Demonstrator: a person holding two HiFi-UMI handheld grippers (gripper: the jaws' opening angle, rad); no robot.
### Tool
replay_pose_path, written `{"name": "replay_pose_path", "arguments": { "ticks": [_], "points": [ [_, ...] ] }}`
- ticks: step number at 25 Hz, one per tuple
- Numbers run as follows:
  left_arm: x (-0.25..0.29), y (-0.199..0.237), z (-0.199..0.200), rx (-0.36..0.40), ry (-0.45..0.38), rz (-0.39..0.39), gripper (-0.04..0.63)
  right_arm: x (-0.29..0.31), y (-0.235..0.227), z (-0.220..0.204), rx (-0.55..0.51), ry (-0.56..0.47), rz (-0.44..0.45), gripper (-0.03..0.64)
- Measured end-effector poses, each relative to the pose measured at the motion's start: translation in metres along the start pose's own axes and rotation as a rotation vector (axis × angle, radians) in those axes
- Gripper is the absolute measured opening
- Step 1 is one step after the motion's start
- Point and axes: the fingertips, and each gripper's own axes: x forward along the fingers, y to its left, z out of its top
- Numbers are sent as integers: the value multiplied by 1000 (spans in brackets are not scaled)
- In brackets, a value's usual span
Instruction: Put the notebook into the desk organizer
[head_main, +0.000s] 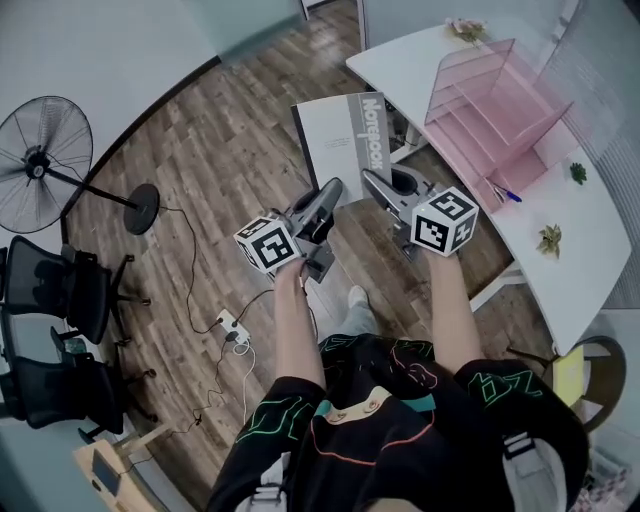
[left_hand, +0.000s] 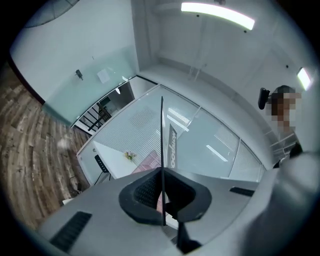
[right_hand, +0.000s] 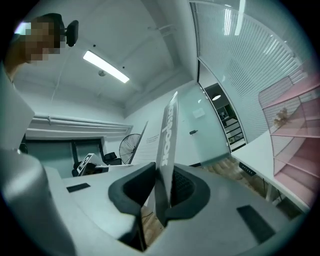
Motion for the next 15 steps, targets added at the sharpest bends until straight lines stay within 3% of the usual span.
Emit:
{"name": "replay_pose_path", "arguments": {
  "ticks": [3, 6, 10, 15],
  "points": [
    [23, 31, 23, -21, -13, -6, 2, 30, -29, 13, -15, 25, 2, 46],
    [50, 64, 21, -38, -14, -9, 2, 45, -69, 5, -6, 42, 5, 51],
    [41, 89, 37, -64, -33, -34, 2, 75, -68, 3, -37, 69, -14, 51],
    [48, 96, 17, -86, -15, -51, 2, 65, -82, -15, -17, 73, -34, 58]
  ]
}}
